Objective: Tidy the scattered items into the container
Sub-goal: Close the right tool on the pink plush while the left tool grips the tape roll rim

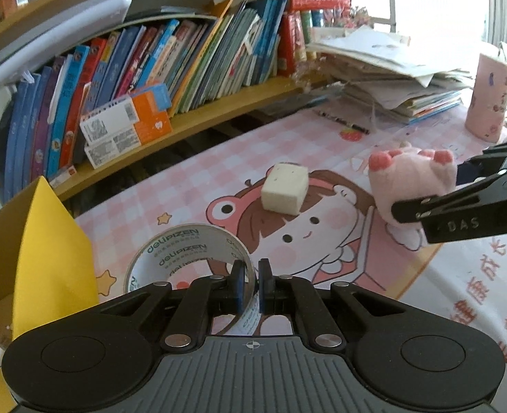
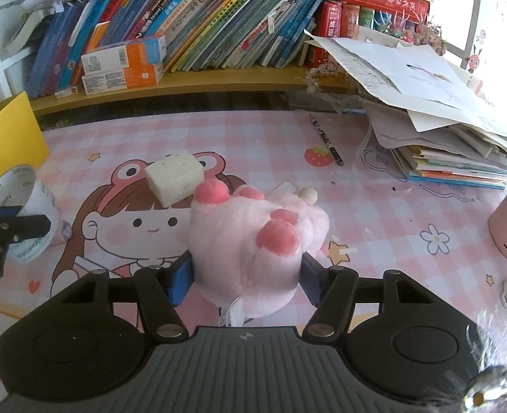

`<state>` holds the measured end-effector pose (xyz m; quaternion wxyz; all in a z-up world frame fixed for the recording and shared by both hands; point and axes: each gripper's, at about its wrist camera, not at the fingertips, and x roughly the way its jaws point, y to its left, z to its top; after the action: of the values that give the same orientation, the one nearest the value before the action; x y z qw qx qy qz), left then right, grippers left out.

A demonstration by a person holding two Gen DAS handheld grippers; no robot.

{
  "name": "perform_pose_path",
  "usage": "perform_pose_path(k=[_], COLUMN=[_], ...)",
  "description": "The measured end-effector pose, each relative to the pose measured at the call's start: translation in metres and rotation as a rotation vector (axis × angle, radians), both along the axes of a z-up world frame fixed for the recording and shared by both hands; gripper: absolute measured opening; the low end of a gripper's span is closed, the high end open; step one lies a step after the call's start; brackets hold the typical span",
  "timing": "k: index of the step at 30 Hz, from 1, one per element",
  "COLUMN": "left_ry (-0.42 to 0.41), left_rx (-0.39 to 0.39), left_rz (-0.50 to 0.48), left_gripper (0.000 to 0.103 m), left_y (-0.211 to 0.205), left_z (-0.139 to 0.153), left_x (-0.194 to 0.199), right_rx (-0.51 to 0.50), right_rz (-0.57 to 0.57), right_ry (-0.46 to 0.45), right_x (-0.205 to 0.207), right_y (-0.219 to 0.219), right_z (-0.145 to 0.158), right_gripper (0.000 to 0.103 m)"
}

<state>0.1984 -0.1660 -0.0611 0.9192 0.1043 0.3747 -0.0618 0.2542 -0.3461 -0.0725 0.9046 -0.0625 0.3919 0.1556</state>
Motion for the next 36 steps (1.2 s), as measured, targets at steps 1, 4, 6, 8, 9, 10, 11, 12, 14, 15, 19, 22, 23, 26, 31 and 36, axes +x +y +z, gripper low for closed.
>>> perform_pose_path(k=[1, 4, 6, 8, 9, 10, 11, 12, 14, 15, 19, 22, 23, 26, 31, 36], left_ry=[-0.006, -0.021, -0.03, -0.036, -0.039, -0.042, -0.044, -0.046, -0.053, -0.055, -0.06, -0.061, -0.061, -0.061, -0.069, -0.084], left_rx=[-0.003, -0.014, -0.025, -0.033, -0.036, -0.038, -0.041, -0.044, -0.048, -0.049, -0.053, -0.055, -0.056, -0.062, -0.083, -0.114], left_rz=[-0.002, -0.003, -0.001, 0.001, 0.001, 0.002, 0.003, 0.003, 0.004, 0.003, 0.0, -0.005, -0.008, -0.02, -0.037, -0.044], left_gripper=[0.006, 0.006, 0.006, 0.006, 0.006, 0.006, 0.006, 0.006, 0.006, 0.006, 0.006, 0.006, 0.006, 0.006, 0.006, 0.006], left_y=[0.0, -0.001, 0.0, 0.0, 0.0, 0.0, 0.0, 0.001, 0.001, 0.001, 0.002, 0.003, 0.003, 0.006, 0.013, 0.029], left_z=[0.003, 0.011, 0.015, 0.019, 0.02, 0.021, 0.023, 0.024, 0.026, 0.027, 0.03, 0.031, 0.031, 0.031, 0.033, 0.039], left_x=[-0.003, -0.012, -0.018, -0.023, -0.025, -0.027, -0.03, -0.032, -0.036, -0.038, -0.045, -0.05, -0.052, -0.057, -0.067, -0.08], right_rx=[0.0, 0.001, 0.001, 0.002, 0.002, 0.003, 0.003, 0.004, 0.005, 0.004, 0.002, 0.0, 0.0, -0.003, -0.01, -0.023], right_rz=[0.001, 0.001, 0.0, -0.002, -0.002, -0.002, -0.002, -0.001, 0.0, 0.0, 0.004, 0.002, 0.0, -0.009, -0.029, -0.038], right_ry=[-0.002, -0.006, -0.008, -0.011, -0.013, -0.016, -0.019, -0.022, -0.028, -0.029, -0.027, -0.029, -0.028, -0.027, -0.028, -0.042], right_x=[-0.003, -0.01, -0.015, -0.019, -0.021, -0.023, -0.025, -0.027, -0.031, -0.033, -0.04, -0.047, -0.049, -0.057, -0.069, -0.082], right_y=[-0.001, -0.002, -0.003, -0.003, -0.003, -0.003, -0.004, -0.004, -0.003, -0.003, -0.001, 0.0, 0.001, 0.002, 0.008, 0.021], right_z=[0.001, 0.003, 0.005, 0.006, 0.007, 0.008, 0.01, 0.011, 0.012, 0.013, 0.015, 0.015, 0.016, 0.016, 0.018, 0.024], right_gripper=[0.06, 0.06, 0.06, 0.06, 0.06, 0.06, 0.06, 0.06, 0.06, 0.06, 0.06, 0.06, 0.06, 0.06, 0.06, 0.06])
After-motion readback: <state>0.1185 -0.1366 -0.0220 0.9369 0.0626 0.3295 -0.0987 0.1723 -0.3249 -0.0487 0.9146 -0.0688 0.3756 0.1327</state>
